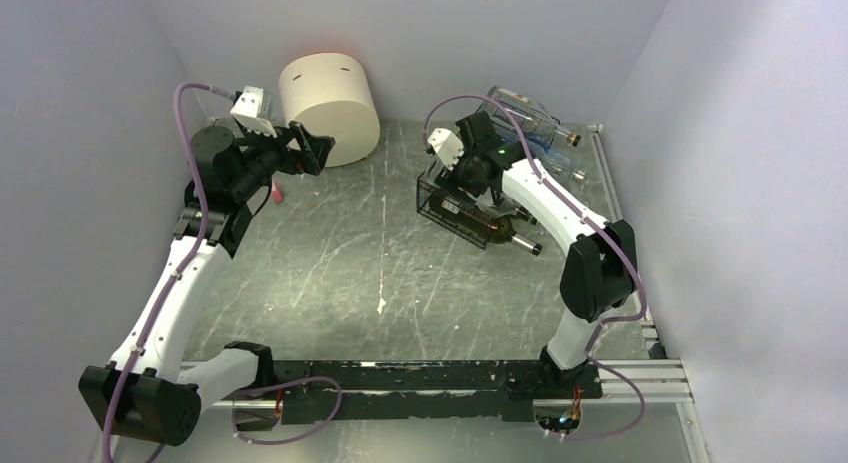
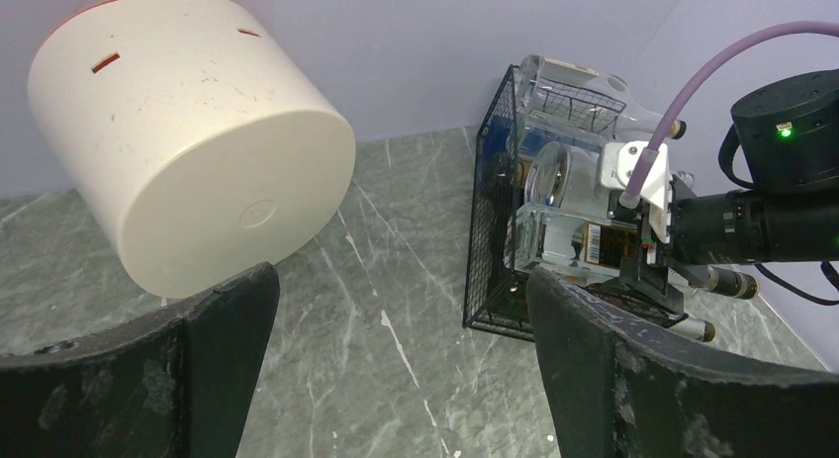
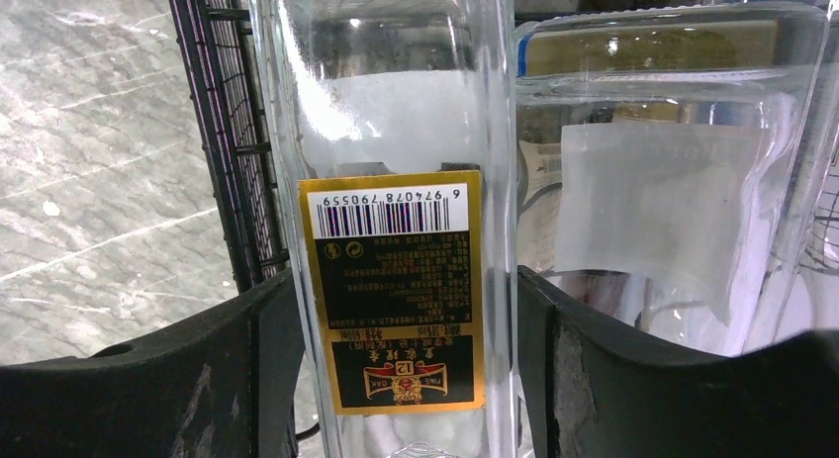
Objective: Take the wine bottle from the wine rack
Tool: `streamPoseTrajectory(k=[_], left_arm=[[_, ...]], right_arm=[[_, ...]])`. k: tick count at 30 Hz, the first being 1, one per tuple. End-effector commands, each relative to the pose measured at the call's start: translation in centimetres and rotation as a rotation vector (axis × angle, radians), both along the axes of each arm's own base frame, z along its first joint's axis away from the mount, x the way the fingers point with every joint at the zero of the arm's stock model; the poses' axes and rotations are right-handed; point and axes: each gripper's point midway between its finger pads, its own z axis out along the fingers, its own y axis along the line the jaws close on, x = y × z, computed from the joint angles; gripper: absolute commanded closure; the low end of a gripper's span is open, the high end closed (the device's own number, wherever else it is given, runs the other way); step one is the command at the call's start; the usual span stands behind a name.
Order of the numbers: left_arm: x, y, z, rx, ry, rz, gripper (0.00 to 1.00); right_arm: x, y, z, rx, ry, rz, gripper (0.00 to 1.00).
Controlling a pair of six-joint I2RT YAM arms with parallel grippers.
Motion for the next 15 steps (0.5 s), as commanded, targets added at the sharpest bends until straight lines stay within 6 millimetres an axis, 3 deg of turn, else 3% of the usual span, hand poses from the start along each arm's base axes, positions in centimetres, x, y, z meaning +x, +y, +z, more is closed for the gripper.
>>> streamPoseTrajectory(k=[1, 6, 9, 15], left_arm=[[0.0, -0.3, 1.0, -0.002, -0.037, -0.004, 0.01], [0.0, -0.2, 1.0, 0.000, -0.036, -0.001, 0.01], [0.1, -0.2, 1.0, 0.000, -0.035, 0.002, 0.01], [0.1, -0.2, 0.8, 0.002, -0.031, 0.003, 0.01]], right_arm=[[0.5, -0.3, -0.4, -0.028, -0.002, 0.003, 0.25], [0.7, -0.3, -1.1, -0.038, 0.013, 0.005, 0.27], [0.6, -0.1, -1.3, -0.034, 0.026, 0.014, 0.33], [0.4, 0.5, 0.7, -0.014, -0.011, 0.021, 0.43]])
